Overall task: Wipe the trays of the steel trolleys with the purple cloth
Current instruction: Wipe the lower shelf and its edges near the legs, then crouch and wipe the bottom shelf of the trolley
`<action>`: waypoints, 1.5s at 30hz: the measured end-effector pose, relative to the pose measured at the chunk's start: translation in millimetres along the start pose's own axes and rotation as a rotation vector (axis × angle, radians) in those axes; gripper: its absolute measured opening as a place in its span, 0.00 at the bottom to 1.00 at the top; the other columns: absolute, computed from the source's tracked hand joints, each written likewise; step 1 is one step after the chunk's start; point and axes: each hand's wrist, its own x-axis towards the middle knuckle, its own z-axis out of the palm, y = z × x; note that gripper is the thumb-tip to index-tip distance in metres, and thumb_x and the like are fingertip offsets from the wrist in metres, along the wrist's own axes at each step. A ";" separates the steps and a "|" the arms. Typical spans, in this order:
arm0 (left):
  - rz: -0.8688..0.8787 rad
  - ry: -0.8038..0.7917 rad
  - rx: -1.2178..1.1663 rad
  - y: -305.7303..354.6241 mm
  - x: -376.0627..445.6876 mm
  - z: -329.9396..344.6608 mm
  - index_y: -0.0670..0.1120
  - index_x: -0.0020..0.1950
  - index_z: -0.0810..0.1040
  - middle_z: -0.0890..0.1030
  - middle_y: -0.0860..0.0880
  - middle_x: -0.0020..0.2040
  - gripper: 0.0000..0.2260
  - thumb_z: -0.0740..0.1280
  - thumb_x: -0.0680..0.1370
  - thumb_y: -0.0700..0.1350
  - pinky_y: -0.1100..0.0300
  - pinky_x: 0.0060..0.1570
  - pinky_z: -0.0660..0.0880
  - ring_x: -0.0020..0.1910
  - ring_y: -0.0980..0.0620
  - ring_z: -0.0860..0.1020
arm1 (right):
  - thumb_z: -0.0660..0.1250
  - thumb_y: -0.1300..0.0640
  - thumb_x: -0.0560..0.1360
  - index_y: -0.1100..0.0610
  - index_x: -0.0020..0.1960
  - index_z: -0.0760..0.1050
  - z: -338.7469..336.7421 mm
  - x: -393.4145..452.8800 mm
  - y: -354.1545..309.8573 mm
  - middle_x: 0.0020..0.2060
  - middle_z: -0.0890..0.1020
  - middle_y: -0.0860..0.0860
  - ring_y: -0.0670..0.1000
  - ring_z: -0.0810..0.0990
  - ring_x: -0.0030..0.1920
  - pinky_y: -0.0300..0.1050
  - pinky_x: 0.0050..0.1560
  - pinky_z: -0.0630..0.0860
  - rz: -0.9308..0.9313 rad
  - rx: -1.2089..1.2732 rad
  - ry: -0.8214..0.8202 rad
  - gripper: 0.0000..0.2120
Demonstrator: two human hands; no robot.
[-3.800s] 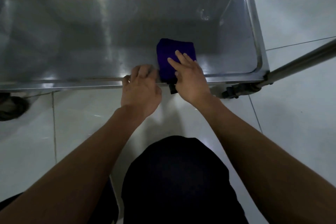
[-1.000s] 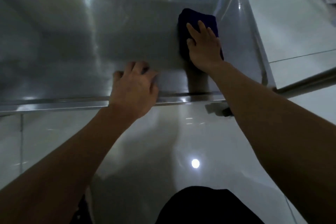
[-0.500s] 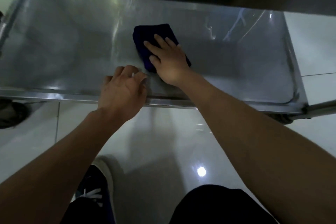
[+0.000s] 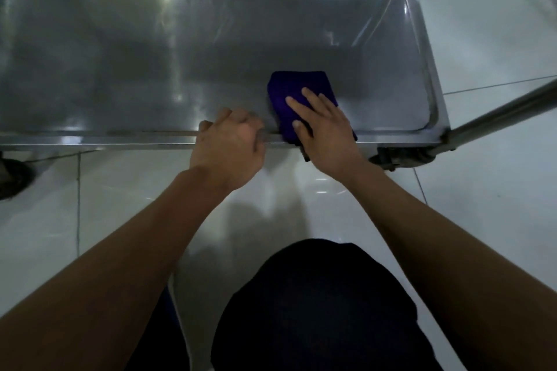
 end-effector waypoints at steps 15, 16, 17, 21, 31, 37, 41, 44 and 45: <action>0.241 -0.095 0.022 72.7 19.1 6.2 0.49 0.68 0.78 0.77 0.49 0.66 0.17 0.64 0.79 0.46 0.50 0.62 0.67 0.66 0.45 0.71 | 0.65 0.50 0.80 0.50 0.78 0.61 -42.4 -82.2 82.7 0.76 0.64 0.54 0.60 0.62 0.75 0.60 0.74 0.61 0.217 -0.208 0.095 0.28; 0.262 -0.105 0.025 75.6 23.2 3.7 0.49 0.68 0.77 0.77 0.48 0.66 0.17 0.64 0.79 0.46 0.50 0.62 0.67 0.66 0.45 0.71 | 0.65 0.51 0.79 0.50 0.77 0.62 -42.6 -80.9 80.5 0.75 0.65 0.55 0.60 0.63 0.74 0.60 0.73 0.62 0.220 -0.234 0.098 0.28; 0.279 -0.112 0.024 78.4 27.5 1.2 0.49 0.68 0.78 0.77 0.48 0.65 0.17 0.64 0.79 0.46 0.49 0.62 0.68 0.65 0.44 0.72 | 0.65 0.51 0.79 0.50 0.77 0.63 -42.0 -81.1 79.0 0.75 0.66 0.55 0.61 0.64 0.73 0.60 0.71 0.63 0.224 -0.266 0.097 0.27; 0.365 -0.148 0.045 86.5 47.1 -5.3 0.47 0.67 0.78 0.78 0.46 0.64 0.17 0.64 0.79 0.44 0.48 0.64 0.70 0.64 0.43 0.73 | 0.64 0.58 0.80 0.50 0.76 0.63 -41.5 -91.7 81.1 0.74 0.66 0.55 0.62 0.65 0.71 0.62 0.67 0.68 0.256 -0.289 0.120 0.26; 0.572 -0.379 0.071 146.9 46.3 -25.3 0.44 0.67 0.78 0.78 0.43 0.64 0.17 0.65 0.79 0.44 0.47 0.64 0.71 0.63 0.41 0.74 | 0.62 0.54 0.80 0.48 0.76 0.63 -71.8 -161.6 51.9 0.73 0.67 0.53 0.61 0.68 0.67 0.60 0.62 0.70 0.619 0.025 0.128 0.25; 0.765 -0.514 0.130 226.8 -13.7 -80.7 0.46 0.70 0.76 0.78 0.46 0.67 0.18 0.65 0.79 0.46 0.47 0.66 0.70 0.66 0.45 0.73 | 0.66 0.58 0.76 0.49 0.72 0.70 -114.8 -278.1 15.5 0.69 0.73 0.49 0.58 0.75 0.61 0.56 0.56 0.76 0.923 0.352 0.306 0.25; 0.838 -0.581 0.168 276.6 -59.3 -138.4 0.46 0.72 0.74 0.75 0.47 0.70 0.20 0.63 0.81 0.47 0.48 0.69 0.68 0.69 0.46 0.71 | 0.65 0.61 0.74 0.49 0.67 0.73 -162.2 -353.7 -20.4 0.58 0.78 0.47 0.54 0.78 0.51 0.55 0.50 0.78 1.140 0.565 0.505 0.22; 0.880 -0.619 0.224 314.3 -92.7 -198.5 0.47 0.73 0.72 0.74 0.48 0.71 0.20 0.62 0.81 0.49 0.50 0.68 0.66 0.71 0.47 0.70 | 0.65 0.62 0.74 0.50 0.69 0.73 -211.9 -400.9 -55.0 0.58 0.79 0.47 0.55 0.79 0.51 0.55 0.51 0.78 1.258 0.661 0.626 0.23; 0.898 -0.626 0.244 326.0 -102.0 -220.1 0.47 0.74 0.72 0.74 0.49 0.72 0.21 0.62 0.81 0.49 0.50 0.68 0.66 0.71 0.47 0.69 | 0.65 0.62 0.75 0.50 0.70 0.72 -230.9 -411.9 -66.4 0.60 0.78 0.47 0.55 0.79 0.53 0.56 0.53 0.78 1.279 0.680 0.655 0.24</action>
